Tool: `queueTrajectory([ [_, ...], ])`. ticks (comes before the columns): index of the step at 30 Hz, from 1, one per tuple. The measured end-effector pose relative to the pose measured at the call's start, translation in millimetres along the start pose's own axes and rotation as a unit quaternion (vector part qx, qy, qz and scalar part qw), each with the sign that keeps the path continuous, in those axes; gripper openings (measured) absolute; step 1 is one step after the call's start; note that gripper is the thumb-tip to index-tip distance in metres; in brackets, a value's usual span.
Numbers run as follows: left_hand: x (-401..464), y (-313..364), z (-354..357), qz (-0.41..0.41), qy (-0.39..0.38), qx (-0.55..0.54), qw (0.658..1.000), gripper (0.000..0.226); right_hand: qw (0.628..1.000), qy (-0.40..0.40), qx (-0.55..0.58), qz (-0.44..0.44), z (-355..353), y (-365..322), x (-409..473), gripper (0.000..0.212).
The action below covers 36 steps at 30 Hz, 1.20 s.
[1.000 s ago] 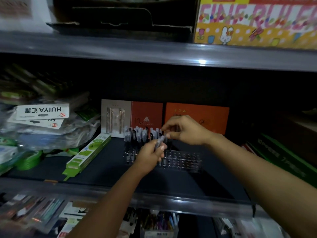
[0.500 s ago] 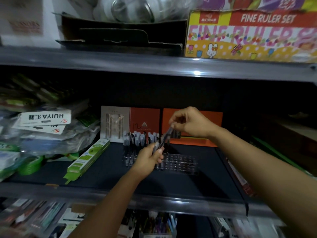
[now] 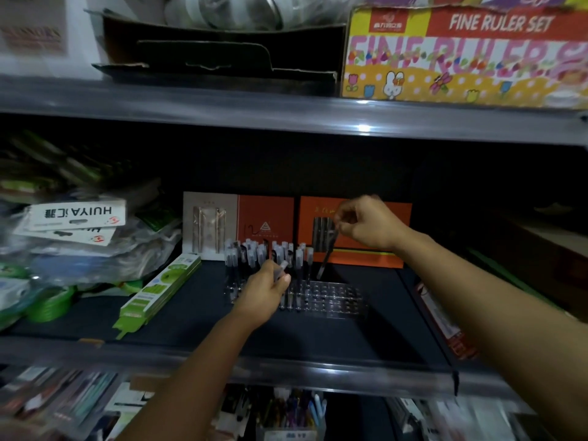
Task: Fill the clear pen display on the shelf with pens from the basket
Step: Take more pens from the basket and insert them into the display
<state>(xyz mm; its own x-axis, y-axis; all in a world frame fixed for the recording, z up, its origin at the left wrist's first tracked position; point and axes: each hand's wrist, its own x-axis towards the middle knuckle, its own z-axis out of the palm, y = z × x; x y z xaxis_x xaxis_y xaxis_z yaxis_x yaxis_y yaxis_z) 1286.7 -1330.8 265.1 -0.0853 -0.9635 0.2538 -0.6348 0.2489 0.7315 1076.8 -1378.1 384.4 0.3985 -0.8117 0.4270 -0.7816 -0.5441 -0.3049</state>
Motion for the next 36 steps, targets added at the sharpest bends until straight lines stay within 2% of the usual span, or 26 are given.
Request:
queueTrajectory([
  [4,3,-4,5,-0.008,0.004,0.000,1.000,0.012,1.000,-0.017,-0.006,-0.015,16,0,2,0.009],
  [12,4,-19,7,0.001,-0.011,0.002,1.000,0.017,0.998,-0.054,-0.030,-0.028,39,-4,12,0.009],
  [16,6,-24,6,-0.004,-0.013,-0.024,1.000,0.019,0.995,-0.089,-0.040,-0.012,49,0,17,0.006],
  [22,6,-28,7,-0.010,-0.005,-0.048,0.999,0.021,0.992,-0.128,-0.019,0.009,63,2,18,0.015],
  [25,7,-27,6,-0.007,-0.004,-0.059,0.998,0.023,0.992,-0.125,-0.008,0.010,68,3,18,0.023],
  [32,4,-23,5,0.000,0.003,-0.079,0.997,0.022,0.992,-0.122,-0.016,-0.010,67,1,14,0.025],
  [36,6,-19,5,0.017,0.008,-0.079,0.997,0.021,0.994,-0.096,0.002,-0.049,54,-6,10,0.008],
])
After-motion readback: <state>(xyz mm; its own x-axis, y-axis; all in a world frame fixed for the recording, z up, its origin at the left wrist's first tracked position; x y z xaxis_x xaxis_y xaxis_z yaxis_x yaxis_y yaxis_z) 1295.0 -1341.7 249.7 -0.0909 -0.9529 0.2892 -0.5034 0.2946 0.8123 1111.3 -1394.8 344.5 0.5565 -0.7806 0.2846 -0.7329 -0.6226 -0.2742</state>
